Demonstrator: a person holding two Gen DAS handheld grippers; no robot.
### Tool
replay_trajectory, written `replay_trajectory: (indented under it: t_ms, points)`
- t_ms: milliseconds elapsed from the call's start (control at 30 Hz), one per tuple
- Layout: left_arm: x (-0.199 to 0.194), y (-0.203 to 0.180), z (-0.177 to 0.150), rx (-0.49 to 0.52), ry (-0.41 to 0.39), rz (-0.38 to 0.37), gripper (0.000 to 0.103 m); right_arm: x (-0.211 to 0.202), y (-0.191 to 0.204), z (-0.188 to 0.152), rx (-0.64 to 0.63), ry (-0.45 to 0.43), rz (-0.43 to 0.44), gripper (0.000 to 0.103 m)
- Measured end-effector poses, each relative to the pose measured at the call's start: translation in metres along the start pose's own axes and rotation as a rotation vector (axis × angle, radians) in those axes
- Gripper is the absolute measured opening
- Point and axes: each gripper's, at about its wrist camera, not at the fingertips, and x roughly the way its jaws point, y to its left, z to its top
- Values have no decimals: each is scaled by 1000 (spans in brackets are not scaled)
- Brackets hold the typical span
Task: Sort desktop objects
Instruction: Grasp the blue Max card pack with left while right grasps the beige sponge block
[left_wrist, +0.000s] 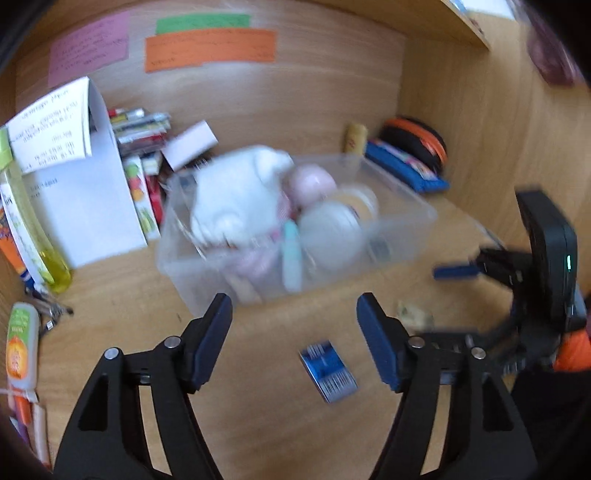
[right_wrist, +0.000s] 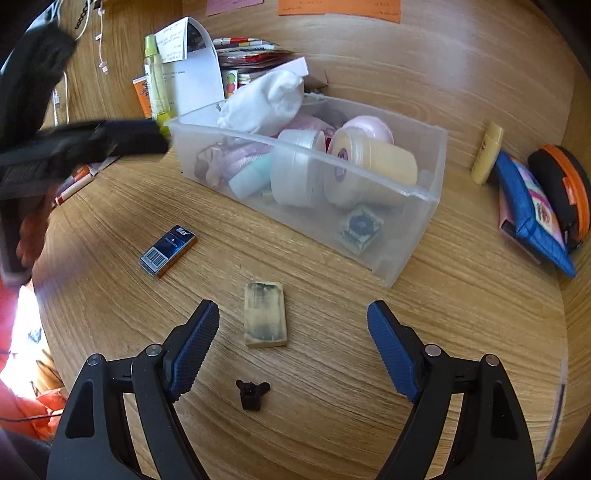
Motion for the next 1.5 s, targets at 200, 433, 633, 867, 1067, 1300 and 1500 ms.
replay_trajectory:
  t_ms: [200,433,633,867,1067,1300,1500]
  points:
    - [14,-18,-23,24,86,-30,72,-2,12,0,-63,-16,-4,77]
    - [35,-17,-25,-10,145,-35,72,6,15,0,-89,25,19,52]
    - [41,-16,-28,-16,156,25,62,8,9,0,-61,23,14,37]
    - [41,-15,-28,-21,149,51,49,10,5,0,-37,23,29,24]
    - [40,-10,-29,-39,143,57,39,12,2,0,-12,22,18,22]
    - [41,-22,-27,8,147,102,27,12,2,-1,-8,22,7,22]
    - [41,-23,-24,-8,159,100,26,11,-1,-1,2,18,4,22]
